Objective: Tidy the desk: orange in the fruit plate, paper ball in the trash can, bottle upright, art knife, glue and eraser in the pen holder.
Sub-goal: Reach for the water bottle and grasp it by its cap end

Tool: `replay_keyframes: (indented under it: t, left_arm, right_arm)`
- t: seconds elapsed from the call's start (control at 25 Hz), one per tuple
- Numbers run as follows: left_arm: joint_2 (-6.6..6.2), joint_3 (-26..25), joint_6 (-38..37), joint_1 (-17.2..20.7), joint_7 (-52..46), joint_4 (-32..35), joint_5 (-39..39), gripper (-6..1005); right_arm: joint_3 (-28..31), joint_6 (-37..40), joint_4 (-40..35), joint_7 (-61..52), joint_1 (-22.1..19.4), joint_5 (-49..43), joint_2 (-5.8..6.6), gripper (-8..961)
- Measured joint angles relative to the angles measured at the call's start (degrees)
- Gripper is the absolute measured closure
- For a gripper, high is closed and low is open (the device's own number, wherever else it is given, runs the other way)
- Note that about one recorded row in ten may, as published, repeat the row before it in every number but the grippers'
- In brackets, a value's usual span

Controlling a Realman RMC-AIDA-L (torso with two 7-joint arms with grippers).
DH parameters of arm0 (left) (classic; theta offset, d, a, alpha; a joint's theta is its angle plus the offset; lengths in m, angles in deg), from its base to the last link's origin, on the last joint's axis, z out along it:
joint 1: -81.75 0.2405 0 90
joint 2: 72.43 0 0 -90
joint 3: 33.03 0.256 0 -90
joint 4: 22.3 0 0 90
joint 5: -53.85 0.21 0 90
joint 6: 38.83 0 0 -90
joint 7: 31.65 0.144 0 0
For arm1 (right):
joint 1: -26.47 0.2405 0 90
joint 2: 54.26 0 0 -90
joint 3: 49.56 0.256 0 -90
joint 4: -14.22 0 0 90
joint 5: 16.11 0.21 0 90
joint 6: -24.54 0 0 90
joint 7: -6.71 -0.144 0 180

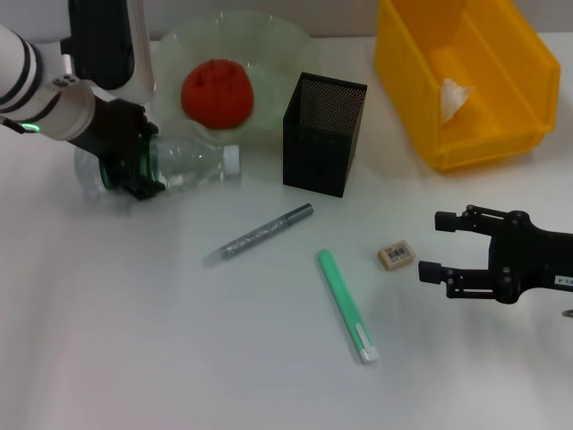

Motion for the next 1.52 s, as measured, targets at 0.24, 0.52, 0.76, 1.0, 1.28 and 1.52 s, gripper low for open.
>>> replay_keyframes:
  t: [0.24, 0.52, 0.76, 1.0, 1.28, 1.52]
  left_arm:
    - [0.07, -0.2, -7.6, 0.7, -0.3, 3.9, -1.5, 255]
    - [0.32, 0.9, -10.1, 1.6, 0.0, 4.4, -5.9, 259]
    - [0.42, 5.6, -8.7, 1.8, 0.1, 2.5, -9.6, 263]
    - [0.58, 10.2, -6.9, 1.2, -0.2, 0.4, -12.6, 266]
    - [0.64, 11.4, -6.3, 1.2, -0.4, 0.2, -12.8, 271]
    - [0.62, 11.7, -6.7, 1.3, -0.4, 0.2, -12.9, 365]
  right_arm:
    - [0.0, 0.1, -0.1, -0.2, 0.0, 0.0, 0.06, 115]
    - [-0.2, 0.1, -0.1, -0.9, 0.1, 0.0, 0.05, 115]
    - [-0.3, 0.1, -0.1, -1.0, 0.0, 0.0, 0.11, 115]
    - [-0.2, 0.2, -0.1, -1.1, -0.1, 0.0, 0.12, 116]
    - [0.0, 0.2, -0.1, -1.1, -0.1, 0.0, 0.19, 116]
    - [0.0, 0.2, -0.1, -1.1, -0.1, 0.0, 0.29, 116]
